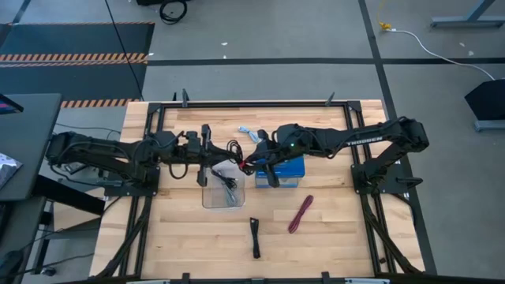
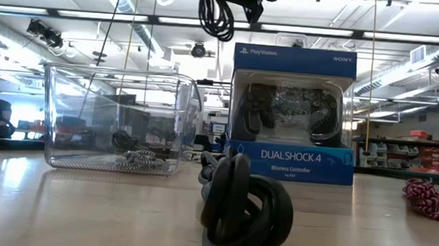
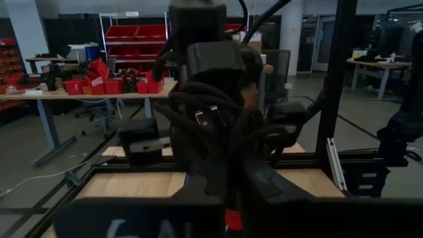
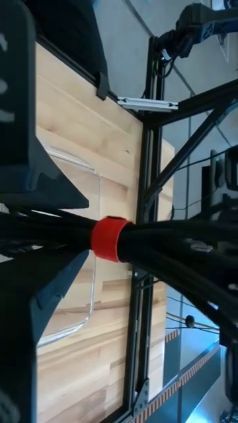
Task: Pick and place USB-C Cables
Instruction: Put the top black charger cable into the transparent bin
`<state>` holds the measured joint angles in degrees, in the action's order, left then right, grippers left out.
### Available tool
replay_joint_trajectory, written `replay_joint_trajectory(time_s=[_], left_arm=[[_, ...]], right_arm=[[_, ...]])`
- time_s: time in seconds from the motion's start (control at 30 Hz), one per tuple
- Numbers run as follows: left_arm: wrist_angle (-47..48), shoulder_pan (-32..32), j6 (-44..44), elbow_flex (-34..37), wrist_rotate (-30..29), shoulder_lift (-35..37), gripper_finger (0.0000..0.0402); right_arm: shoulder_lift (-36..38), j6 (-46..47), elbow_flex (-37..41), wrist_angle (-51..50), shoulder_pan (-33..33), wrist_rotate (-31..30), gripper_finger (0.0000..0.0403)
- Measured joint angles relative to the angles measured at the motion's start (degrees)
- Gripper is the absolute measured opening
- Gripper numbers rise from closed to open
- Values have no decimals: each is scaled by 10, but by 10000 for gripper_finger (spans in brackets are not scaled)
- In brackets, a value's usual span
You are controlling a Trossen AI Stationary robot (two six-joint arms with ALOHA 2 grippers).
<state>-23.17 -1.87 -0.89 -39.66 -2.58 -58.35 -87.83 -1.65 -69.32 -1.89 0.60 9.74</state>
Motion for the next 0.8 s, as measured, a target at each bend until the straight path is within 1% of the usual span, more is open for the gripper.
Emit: replay_joint_trajectory(time_s=[0.1,0.2,0.3,0.4,0.6,0.73,0.8], left_arm=[[22,0,5,0,-3,19,22],[50,0,26,0,-19,49,20],[93,3,75,0,-34,78,16],[150,12,152,0,-46,99,16],[263,22,272,0,-55,103,17],[309,17,270,0,-53,96,17],[331,16,281,0,-63,96,17]], right_arm=[[9,0,0,-3,0,0,120],[26,0,0,-7,0,0,127],[45,0,0,-15,0,0,131],[68,0,0,-18,0,0,131],[107,0,0,-19,1,0,132],[122,0,0,-21,5,0,132],[125,0,0,-23,7,0,132]])
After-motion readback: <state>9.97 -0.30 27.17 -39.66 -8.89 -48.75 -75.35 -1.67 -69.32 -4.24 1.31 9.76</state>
